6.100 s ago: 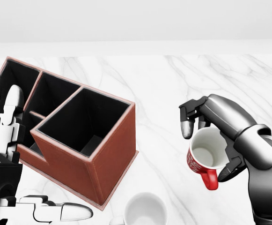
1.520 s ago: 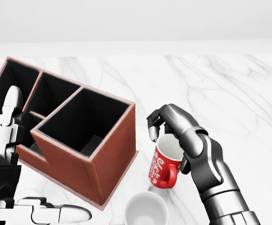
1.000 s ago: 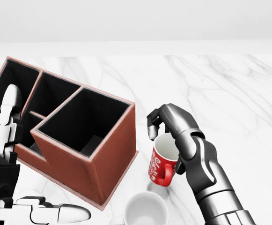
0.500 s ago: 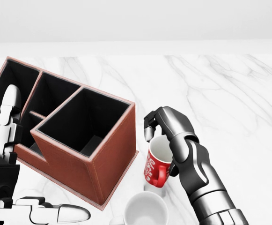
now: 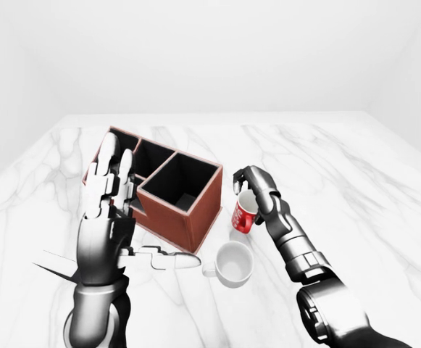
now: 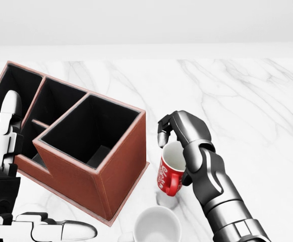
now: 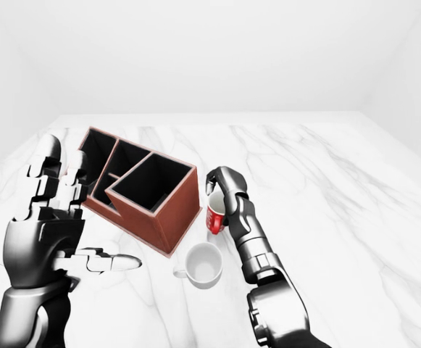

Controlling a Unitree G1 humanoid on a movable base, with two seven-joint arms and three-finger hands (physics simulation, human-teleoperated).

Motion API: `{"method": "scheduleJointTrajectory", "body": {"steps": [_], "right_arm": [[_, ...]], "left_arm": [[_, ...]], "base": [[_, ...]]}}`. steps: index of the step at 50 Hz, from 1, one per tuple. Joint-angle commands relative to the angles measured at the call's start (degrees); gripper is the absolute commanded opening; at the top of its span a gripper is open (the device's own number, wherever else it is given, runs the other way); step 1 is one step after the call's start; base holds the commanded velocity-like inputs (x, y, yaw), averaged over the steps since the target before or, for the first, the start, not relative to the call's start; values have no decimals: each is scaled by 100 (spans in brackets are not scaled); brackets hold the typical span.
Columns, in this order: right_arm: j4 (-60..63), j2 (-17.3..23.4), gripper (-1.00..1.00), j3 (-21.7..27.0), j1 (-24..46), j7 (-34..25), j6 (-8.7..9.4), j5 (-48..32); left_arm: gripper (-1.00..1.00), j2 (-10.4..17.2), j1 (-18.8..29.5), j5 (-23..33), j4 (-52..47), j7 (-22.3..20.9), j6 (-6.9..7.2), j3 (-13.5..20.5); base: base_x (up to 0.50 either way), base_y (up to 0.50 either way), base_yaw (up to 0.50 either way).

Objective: Pick up the red mug and place it to the right of the caddy.

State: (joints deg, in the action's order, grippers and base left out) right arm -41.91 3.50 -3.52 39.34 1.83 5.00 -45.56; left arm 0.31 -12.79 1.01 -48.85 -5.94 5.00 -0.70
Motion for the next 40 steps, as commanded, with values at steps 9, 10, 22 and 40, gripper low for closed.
{"method": "scheduleJointTrajectory", "body": {"steps": [9,10,22,40], "right_arm": [[-382,-61,-100,-51,75,479,0,-160],[-407,-69,-100,-56,87,501,0,-169],[-822,-136,-100,-83,196,797,0,-191],[-1254,-149,-100,-93,280,1003,0,-110]], "left_arm": [[100,-5,-9,-22,-19,-12,0,35],[100,-4,-7,-33,-36,-18,0,52],[100,-17,-14,-43,-69,-35,0,75],[100,-15,-18,-70,-148,-53,0,96]], "base": [[0,0,0],[0,0,0],[0,0,0],[0,0,0]]}}
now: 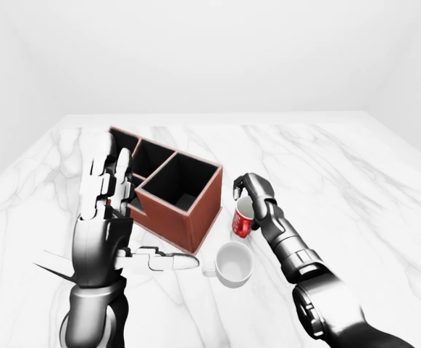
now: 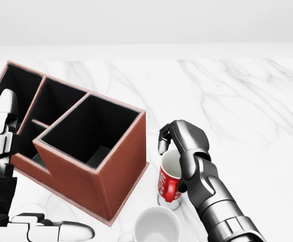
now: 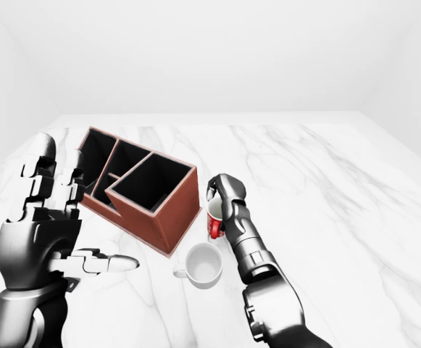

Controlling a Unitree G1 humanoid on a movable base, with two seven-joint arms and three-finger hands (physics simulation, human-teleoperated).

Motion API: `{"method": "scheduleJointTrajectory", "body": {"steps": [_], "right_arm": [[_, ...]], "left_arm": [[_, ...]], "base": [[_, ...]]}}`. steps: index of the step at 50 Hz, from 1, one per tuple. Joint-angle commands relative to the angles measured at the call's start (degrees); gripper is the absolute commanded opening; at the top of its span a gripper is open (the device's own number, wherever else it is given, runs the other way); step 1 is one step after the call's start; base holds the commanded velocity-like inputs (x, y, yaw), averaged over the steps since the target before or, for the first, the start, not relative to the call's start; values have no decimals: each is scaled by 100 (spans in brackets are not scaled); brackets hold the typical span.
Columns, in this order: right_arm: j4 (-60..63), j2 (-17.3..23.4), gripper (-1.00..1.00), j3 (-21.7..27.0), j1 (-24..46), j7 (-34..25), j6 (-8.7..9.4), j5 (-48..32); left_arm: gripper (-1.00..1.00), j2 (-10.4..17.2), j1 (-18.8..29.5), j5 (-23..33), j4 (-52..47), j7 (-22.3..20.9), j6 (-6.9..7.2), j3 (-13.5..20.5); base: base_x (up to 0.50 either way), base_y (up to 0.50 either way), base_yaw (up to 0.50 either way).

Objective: Pick up the red mug and place it to the right of the caddy.

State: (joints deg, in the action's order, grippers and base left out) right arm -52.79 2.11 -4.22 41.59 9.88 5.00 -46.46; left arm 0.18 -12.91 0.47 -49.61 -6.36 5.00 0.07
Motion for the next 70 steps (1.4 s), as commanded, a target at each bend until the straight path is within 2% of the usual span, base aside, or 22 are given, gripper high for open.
{"method": "scheduleJointTrajectory", "body": {"steps": [1,4,5,6,7,32,37,44,48,53,63,70], "right_arm": [[-170,-5,-100,-24,54,199,0,-22],[-163,10,-98,-22,67,177,0,-20],[-115,18,0,-14,68,136,0,-18],[-24,28,45,-26,45,116,0,-47],[12,31,100,-23,36,84,0,-49],[579,211,100,62,-86,-318,0,-269],[1008,211,100,59,-167,-547,0,-300],[2355,135,100,217,-331,-1358,0,80],[3815,-1,100,286,-517,-2210,0,580],[5242,-85,100,186,-790,-2812,0,937],[7416,-227,100,-52,-1574,-3315,0,1168],[8545,-425,100,-242,-2185,-3351,0,1359]], "left_arm": [[100,-3,-1,-17,-78,-11,0,22],[100,-4,12,-6,-71,-6,0,7],[100,-5,5,-3,-63,-5,0,-2],[100,-4,3,-5,-63,-7,0,-7],[100,-4,0,-13,-75,-11,0,-6],[100,6,-15,2,-11,-12,0,-44],[100,8,-5,-3,-9,-12,0,-38],[100,3,2,-21,-51,-18,0,-8],[100,2,4,-10,-53,-8,0,-23],[100,3,-2,9,-60,5,0,-54],[100,11,-67,38,-140,16,0,-114],[100,20,-70,60,-205,34,0,-157]], "base": [[0,0,0],[0,0,0],[0,0,0],[0,0,0],[0,0,0],[0,0,0],[0,0,0],[0,0,0],[0,0,0],[0,0,0],[0,0,0],[0,0,0]]}}
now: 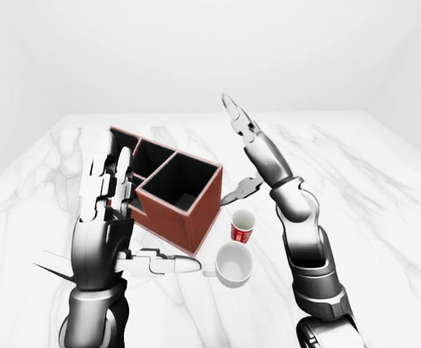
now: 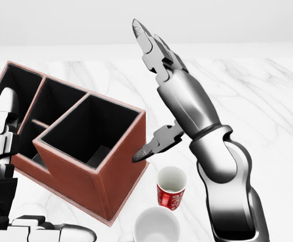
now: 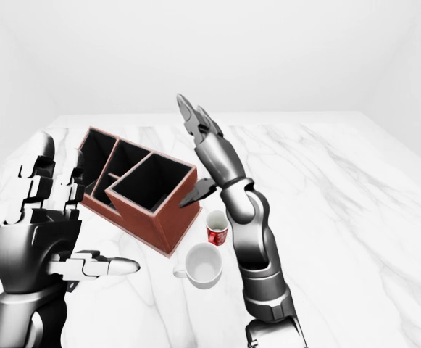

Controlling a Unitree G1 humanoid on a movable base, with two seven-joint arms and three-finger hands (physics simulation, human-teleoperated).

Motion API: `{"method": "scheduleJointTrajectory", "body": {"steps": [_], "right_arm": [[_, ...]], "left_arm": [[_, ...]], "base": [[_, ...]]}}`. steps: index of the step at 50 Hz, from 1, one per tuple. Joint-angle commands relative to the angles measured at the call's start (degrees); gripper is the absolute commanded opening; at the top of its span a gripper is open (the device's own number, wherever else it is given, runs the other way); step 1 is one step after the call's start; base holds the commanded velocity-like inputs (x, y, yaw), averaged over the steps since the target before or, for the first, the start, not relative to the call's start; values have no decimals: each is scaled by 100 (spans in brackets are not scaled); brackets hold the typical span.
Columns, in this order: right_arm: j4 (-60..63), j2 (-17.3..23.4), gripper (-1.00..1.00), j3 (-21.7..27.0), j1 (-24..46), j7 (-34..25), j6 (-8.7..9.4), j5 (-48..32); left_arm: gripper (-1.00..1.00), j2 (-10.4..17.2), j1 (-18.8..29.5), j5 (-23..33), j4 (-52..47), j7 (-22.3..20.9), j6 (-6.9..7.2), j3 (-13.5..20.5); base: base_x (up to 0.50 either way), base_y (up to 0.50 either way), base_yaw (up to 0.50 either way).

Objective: Pick up the red mug and place it to the right of the caddy.

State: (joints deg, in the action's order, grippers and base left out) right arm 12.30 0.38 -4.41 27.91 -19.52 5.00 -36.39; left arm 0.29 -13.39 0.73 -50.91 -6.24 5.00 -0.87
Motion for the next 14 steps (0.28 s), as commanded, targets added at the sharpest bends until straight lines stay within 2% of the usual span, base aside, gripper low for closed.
{"method": "scheduleJointTrajectory", "body": {"steps": [1,2,4,10,14], "right_arm": [[2179,-274,100,-274,-936,-375,0,416],[2307,-265,100,-396,-1199,-179,0,374],[2664,-309,100,-585,-1561,-148,0,467],[3699,-289,100,-1180,-2169,-10,0,346],[4078,-208,100,-1668,-3024,411,0,507]], "left_arm": [[100,10,-15,36,-82,26,0,-70],[100,10,-19,44,-95,33,0,-83],[100,13,-29,52,-92,41,0,-102],[100,24,-26,70,-171,58,0,-138],[100,34,-63,100,-159,79,0,-199]], "base": [[0,0,0],[0,0,0],[0,0,0],[0,0,0],[0,0,0]]}}
